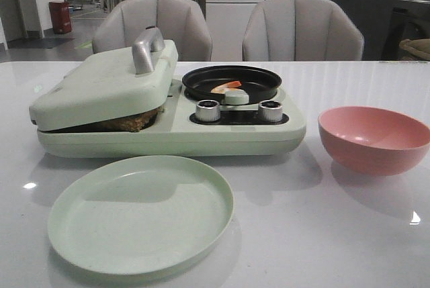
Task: Make breakfast with bread and shrimp
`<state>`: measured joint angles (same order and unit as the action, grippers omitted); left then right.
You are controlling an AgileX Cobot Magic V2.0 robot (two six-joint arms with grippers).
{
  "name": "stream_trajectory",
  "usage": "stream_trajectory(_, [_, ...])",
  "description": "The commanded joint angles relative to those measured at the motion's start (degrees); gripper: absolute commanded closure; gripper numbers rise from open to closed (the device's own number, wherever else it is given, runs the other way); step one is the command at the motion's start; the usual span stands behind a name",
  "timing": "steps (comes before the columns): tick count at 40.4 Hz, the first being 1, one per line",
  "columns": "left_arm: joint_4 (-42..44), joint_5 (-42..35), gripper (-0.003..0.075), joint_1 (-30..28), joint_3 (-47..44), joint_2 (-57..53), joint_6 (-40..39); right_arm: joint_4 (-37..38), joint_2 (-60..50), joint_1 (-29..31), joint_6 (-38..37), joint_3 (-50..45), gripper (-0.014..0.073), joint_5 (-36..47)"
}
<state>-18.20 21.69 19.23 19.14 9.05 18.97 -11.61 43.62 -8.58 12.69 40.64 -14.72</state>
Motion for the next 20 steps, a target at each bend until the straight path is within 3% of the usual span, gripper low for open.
stream_trajectory(1, [-1.1,-4.7,0.0688,0.4,1.6,0.7,-0.4,-2.4,-5.6,-1.3,0.5,-3.6,0.0175,8.2])
stream_trajectory(9, [-1.1,-4.7,0.0688,0.4,1.6,0.7,-0.4,-5.7,-21.6,-5.2,0.5,-15.5,0.0175,8.0])
stream_trajectory(20, [-1.3,-4.7,0.0688,0.4,1.6,0.7,-0.4,-5.5,-38.5,-5.2,0.5,-26.2,0.0175,5.2])
